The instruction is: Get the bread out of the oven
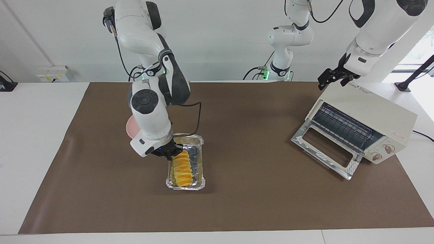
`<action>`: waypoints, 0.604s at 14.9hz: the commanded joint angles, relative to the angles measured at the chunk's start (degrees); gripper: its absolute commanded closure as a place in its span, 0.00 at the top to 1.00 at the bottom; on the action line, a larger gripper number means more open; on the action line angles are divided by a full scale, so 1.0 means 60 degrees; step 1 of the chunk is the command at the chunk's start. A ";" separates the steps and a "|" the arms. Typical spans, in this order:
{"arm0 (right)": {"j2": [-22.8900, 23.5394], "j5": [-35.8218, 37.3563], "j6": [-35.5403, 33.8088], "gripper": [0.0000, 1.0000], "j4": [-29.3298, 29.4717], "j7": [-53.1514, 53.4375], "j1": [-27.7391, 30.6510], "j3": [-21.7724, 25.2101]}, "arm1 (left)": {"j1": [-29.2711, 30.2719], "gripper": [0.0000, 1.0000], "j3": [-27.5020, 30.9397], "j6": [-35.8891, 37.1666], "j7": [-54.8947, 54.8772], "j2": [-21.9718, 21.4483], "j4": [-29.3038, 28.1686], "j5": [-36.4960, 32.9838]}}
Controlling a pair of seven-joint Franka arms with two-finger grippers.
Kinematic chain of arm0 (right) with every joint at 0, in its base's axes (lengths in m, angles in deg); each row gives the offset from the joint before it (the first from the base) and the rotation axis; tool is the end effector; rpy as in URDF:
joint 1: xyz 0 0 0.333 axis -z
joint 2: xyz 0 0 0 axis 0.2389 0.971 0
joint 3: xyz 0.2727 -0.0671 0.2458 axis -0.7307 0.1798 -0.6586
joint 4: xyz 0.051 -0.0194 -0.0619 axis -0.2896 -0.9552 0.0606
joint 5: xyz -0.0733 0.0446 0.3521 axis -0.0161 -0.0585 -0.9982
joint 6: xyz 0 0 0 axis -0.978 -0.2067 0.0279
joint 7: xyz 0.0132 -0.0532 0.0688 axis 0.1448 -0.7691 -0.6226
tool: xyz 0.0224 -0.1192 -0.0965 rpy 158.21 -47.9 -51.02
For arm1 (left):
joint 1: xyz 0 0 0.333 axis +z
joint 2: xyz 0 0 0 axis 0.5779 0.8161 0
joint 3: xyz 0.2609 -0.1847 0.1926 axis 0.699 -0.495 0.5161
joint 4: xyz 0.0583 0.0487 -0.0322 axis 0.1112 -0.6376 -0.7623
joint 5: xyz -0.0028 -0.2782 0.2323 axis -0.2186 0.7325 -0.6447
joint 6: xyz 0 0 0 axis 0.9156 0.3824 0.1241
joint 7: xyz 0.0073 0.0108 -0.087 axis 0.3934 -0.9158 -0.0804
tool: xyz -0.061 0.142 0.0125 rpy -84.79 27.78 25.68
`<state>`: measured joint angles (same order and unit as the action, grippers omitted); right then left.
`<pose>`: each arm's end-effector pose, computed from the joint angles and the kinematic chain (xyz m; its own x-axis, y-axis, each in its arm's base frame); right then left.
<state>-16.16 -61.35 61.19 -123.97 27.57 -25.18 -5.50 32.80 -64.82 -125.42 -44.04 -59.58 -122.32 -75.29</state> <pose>0.7087 0.1516 0.4212 0.9995 0.0166 0.0281 0.0171 -0.9997 -0.0172 0.4904 -0.0412 0.6242 0.9802 0.1109 -0.1641 0.1101 -0.9938 -0.0139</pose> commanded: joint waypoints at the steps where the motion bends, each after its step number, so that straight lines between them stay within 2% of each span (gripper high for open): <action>1: 0.0066 -0.0246 0.0879 0.00 -0.0478 -0.1430 0.0938 -0.0147 | 0.0066 1.00 -0.0012 -0.0129 -0.0020 -0.0199 -0.0224 0.0136; 4: 0.0374 -0.0217 0.1584 0.00 -0.0698 -0.1813 0.1131 -0.0118 | 0.0066 1.00 -0.0012 -0.0115 -0.0034 -0.0199 -0.0224 0.0136; 9: 0.0287 -0.0216 0.2256 0.00 -0.1429 -0.2355 0.1336 -0.0103 | 0.0066 1.00 -0.0012 -0.0129 -0.0034 -0.0199 -0.0224 0.0136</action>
<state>-12.96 -62.02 72.02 -129.17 16.26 -18.07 -5.60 32.80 -64.82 -125.42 -44.04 -59.58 -122.32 -75.29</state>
